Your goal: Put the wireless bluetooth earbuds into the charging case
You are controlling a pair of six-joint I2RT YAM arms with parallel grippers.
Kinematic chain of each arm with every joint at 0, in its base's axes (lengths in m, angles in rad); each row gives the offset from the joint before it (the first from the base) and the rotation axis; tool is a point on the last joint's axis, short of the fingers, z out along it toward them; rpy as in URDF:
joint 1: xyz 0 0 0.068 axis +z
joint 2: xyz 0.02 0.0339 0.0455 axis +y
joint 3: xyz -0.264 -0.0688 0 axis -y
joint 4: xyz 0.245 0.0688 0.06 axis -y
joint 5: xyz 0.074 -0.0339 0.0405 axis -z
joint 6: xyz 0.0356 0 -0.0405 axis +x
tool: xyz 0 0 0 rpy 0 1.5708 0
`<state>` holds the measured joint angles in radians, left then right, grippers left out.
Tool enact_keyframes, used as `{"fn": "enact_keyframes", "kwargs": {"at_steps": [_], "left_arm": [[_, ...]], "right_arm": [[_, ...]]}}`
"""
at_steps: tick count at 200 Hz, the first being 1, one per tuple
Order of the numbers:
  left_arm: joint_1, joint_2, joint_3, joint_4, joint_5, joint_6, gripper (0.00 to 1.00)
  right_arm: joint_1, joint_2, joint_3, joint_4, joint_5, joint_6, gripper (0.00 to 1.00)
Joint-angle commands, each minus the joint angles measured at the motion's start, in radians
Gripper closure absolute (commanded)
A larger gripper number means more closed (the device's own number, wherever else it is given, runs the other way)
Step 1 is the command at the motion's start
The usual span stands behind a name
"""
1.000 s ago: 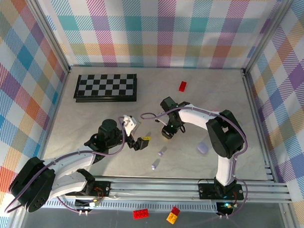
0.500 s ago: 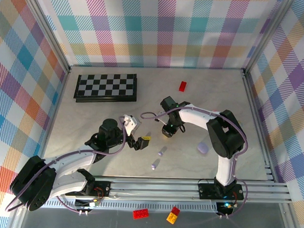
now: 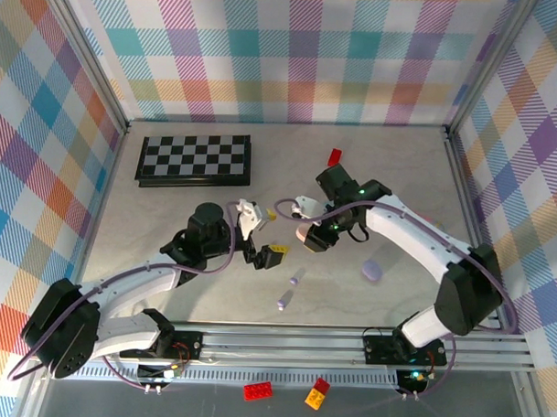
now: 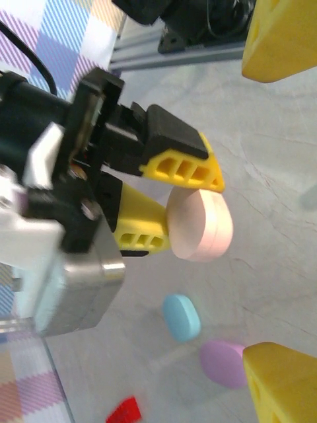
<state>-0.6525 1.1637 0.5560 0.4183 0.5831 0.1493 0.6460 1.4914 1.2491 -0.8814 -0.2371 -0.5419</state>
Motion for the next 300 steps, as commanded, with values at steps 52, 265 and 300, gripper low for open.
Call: {"fn": "enact_keyframes", "kwargs": {"at_steps": [52,265,300], "left_arm": [[-0.025,0.05,0.106,-0.05,0.244,0.05,0.2],[-0.055,0.094,0.235,-0.232,0.409,0.051,0.49],[-0.059,0.101,0.245,-0.259,0.414,0.062,0.5]], "right_arm": [[-0.006,-0.146,0.091,-0.138,-0.332,-0.124,0.66],[0.006,-0.105,0.115,-0.201,-0.349,-0.187,0.66],[0.006,-0.099,0.118,-0.198,-0.344,-0.182,0.66]]}}
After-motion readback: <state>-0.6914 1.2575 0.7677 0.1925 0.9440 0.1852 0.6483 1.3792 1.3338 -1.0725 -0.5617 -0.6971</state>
